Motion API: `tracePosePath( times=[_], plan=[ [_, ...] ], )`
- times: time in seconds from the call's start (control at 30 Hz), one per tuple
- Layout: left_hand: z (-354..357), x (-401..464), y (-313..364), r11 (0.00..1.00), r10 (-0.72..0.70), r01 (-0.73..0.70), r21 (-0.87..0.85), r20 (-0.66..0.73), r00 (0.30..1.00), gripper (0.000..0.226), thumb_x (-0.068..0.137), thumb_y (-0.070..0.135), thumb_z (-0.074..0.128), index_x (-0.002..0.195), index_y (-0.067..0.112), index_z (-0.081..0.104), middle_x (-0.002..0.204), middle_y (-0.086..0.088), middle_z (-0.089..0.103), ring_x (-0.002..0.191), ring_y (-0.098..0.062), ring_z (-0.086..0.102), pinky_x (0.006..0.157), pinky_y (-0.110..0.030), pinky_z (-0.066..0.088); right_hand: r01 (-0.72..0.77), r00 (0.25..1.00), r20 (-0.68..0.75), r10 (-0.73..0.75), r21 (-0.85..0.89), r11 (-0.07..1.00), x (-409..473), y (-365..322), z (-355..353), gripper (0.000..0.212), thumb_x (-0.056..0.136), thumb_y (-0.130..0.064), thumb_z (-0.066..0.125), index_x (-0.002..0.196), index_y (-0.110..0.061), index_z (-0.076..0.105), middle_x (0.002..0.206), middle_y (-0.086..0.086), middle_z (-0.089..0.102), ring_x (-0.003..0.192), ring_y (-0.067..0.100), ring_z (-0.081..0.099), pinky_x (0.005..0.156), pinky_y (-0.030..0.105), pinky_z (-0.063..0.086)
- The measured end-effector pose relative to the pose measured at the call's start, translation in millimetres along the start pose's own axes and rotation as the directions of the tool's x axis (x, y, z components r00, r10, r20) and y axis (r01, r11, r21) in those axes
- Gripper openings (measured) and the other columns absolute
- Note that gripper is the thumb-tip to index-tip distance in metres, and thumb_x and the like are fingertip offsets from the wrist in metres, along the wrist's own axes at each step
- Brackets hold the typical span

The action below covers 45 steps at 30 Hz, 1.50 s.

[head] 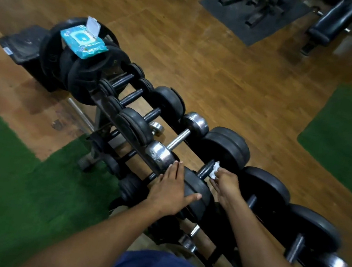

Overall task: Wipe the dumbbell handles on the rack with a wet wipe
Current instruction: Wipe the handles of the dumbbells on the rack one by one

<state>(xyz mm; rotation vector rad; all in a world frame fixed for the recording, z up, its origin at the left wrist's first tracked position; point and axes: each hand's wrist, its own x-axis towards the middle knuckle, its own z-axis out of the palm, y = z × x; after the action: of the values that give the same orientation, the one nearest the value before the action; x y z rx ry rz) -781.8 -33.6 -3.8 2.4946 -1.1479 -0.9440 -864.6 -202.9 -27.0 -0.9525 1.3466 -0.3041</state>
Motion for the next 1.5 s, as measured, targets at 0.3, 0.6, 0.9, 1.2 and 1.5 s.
tracePosePath(
  times=[0.3, 0.6, 0.9, 1.2, 1.5],
  plan=[
    [-1, -2, -2, 1.000, 0.000, 0.000, -0.018, 0.011, 1.000, 0.117, 0.086, 0.084, 0.043, 0.162, 0.013, -0.013, 0.171, -0.006, -0.009, 0.157, -0.020, -0.004, 0.126, -0.044, 0.013, -0.100, 0.993, 0.057, 0.105, -0.087, 0.991, 7, 11, -1, 0.030, 0.095, 0.007, 0.045, 0.080, -0.010, 0.064, 0.084, 0.008, 0.067, 0.077, 0.017, 0.064, 0.070, 0.027, 0.056],
    [-2, -2, -1, 1.000, -0.005, 0.005, -0.008, 0.017, 1.000, 0.118, 0.086, 0.084, 0.042, 0.162, 0.013, -0.013, 0.171, -0.005, -0.009, 0.157, -0.020, -0.003, 0.126, -0.044, 0.014, -0.180, 0.972, 0.095, 0.215, -0.286, 0.941, 3, 13, -1, 0.027, 0.086, 0.008, 0.049, 0.070, -0.008, 0.062, 0.065, 0.014, 0.062, 0.058, 0.025, 0.060, 0.060, 0.033, 0.051],
    [-4, -9, 5, 0.999, 0.005, -0.004, 0.038, -0.016, 1.000, 0.111, 0.091, 0.080, 0.038, 0.161, 0.010, -0.013, 0.171, -0.005, -0.010, 0.157, -0.019, -0.007, 0.128, -0.044, 0.006, -0.099, 0.982, 0.103, 0.160, -0.438, 0.893, -1, 4, -2, 0.026, 0.083, 0.011, 0.054, 0.064, -0.004, 0.064, 0.061, 0.016, 0.061, 0.050, 0.021, 0.057, 0.052, 0.028, 0.046],
    [5, -20, 15, 0.997, 0.023, -0.018, 0.072, -0.069, 0.997, 0.107, 0.095, 0.073, 0.039, 0.159, 0.010, -0.019, 0.169, -0.006, -0.020, 0.156, -0.019, -0.016, 0.126, -0.043, -0.005, -0.077, 0.978, 0.113, 0.176, -0.585, 0.808, 3, 7, 5, 0.023, 0.086, 0.001, 0.051, 0.076, -0.006, 0.071, 0.068, 0.013, 0.070, 0.054, 0.020, 0.063, 0.049, 0.023, 0.047],
    [2, -21, 14, 0.996, 0.031, -0.027, 0.085, -0.047, 0.998, 0.107, 0.095, 0.075, 0.036, 0.159, 0.011, -0.020, 0.169, -0.005, -0.022, 0.155, -0.019, -0.018, 0.127, -0.045, -0.001, -0.044, 0.933, 0.218, 0.287, -0.721, 0.691, 12, -3, -11, 0.023, 0.085, -0.001, 0.051, 0.074, -0.011, 0.068, 0.053, 0.003, 0.042, 0.043, 0.011, 0.029, 0.047, 0.023, 0.023]
  ],
)
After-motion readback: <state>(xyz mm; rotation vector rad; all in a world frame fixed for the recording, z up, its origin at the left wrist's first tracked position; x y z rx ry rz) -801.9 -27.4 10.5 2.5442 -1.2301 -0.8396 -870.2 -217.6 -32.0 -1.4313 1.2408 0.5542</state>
